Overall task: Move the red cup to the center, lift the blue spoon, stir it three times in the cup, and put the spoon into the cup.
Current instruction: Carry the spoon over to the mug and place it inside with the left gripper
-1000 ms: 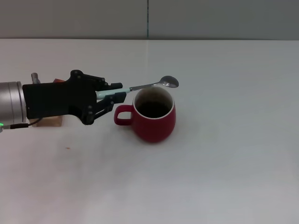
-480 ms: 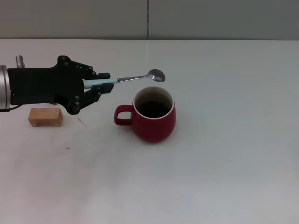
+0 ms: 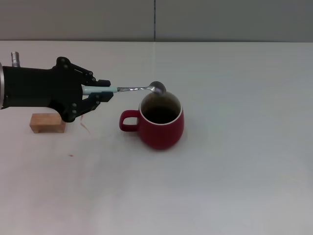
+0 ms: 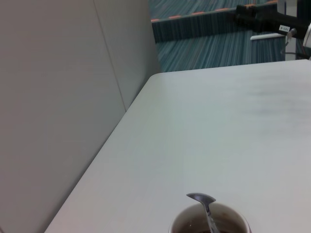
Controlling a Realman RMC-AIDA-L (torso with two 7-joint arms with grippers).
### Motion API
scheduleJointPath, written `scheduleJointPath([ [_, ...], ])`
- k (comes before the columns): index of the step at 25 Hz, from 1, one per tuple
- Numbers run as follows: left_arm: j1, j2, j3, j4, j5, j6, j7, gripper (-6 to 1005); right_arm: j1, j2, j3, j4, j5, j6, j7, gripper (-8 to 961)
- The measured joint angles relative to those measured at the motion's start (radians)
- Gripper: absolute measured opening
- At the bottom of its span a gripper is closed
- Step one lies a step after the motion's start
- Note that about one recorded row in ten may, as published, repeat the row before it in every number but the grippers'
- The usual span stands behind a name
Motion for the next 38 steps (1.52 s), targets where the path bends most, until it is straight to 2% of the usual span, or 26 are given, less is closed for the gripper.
scheduleJointPath([
  [7,-0.017,-0.002,0.015,0.060,0.048,0.010,-0.018,173,0.000,0.000,0.000,0.000,-0.002,0.000,0.000,686],
  [14,-0.031,-0.004,0.074,0.146,0.128,0.012,-0.048,172,0.000,0.000,0.000,0.000,-0.003,-0.004,0.000,686],
  [23,-0.044,-0.004,0.099,0.189,0.142,0.012,-0.060,173,0.000,0.001,0.000,0.002,-0.003,-0.004,0.000,686],
  [38,-0.075,-0.008,0.180,0.295,0.273,0.014,-0.100,173,0.000,0.002,0.000,0.004,-0.003,-0.005,0.000,686],
])
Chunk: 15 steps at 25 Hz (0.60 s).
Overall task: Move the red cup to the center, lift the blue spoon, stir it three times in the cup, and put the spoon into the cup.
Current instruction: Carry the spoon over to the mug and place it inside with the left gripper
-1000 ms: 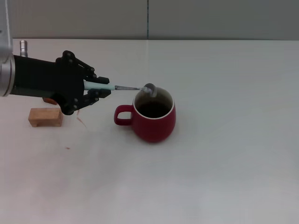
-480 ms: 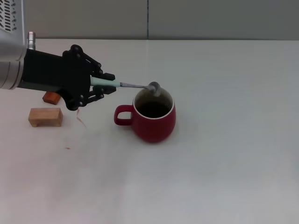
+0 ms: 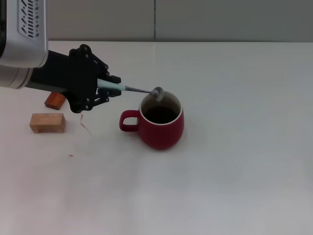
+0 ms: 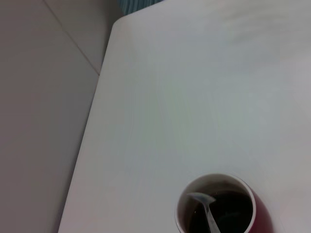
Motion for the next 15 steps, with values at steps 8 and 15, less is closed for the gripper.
scheduleJointPath([
  [8,-0.018,-0.002,0.073,0.046,0.064,0.001,-0.015,173,-0.001,0.000,0.000,-0.002,0.000,0.002,0.000,686],
  [15,-0.047,-0.003,0.132,0.068,0.165,-0.007,-0.035,172,-0.003,-0.001,0.000,-0.003,0.000,0.003,0.000,687],
])
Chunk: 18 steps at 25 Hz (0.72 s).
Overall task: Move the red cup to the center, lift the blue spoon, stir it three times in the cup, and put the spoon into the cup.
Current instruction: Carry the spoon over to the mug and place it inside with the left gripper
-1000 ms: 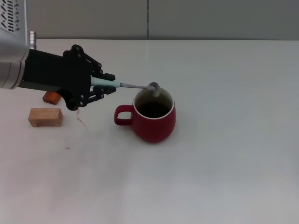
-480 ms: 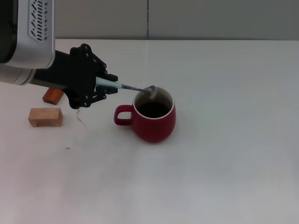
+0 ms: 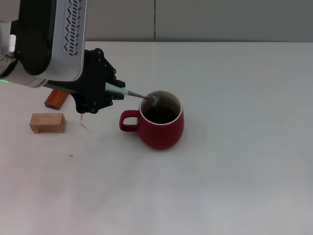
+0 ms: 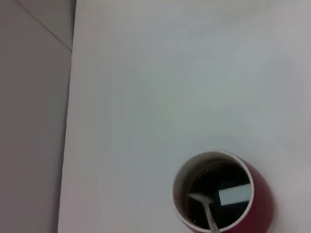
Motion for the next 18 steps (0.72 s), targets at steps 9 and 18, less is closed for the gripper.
scheduleJointPath([
  [9,-0.010,0.000,0.044,0.055,0.046,0.016,-0.002,172,0.004,-0.002,0.000,-0.010,0.000,-0.001,0.000,687],
  [18,-0.026,-0.003,0.135,0.065,0.097,0.019,-0.023,172,0.005,-0.002,0.000,-0.013,0.003,-0.002,0.000,687],
])
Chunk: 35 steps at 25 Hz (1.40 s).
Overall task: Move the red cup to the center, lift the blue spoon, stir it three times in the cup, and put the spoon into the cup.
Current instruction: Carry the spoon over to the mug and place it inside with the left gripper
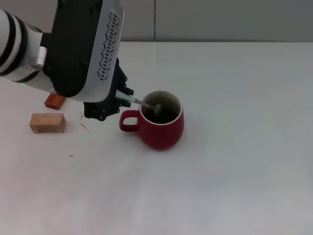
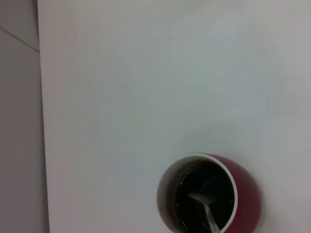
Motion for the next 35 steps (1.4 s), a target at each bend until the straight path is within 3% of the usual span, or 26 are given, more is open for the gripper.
scheduleJointPath([
  [22,-0.064,-0.006,0.193,-0.031,0.173,-0.038,-0.043,172,-0.001,0.000,0.002,-0.006,0.000,-0.007,0.000,687],
  [35,-0.093,-0.006,0.250,-0.049,0.207,-0.045,-0.072,173,-0.002,0.002,0.002,0.004,-0.001,-0.005,-0.041,685],
])
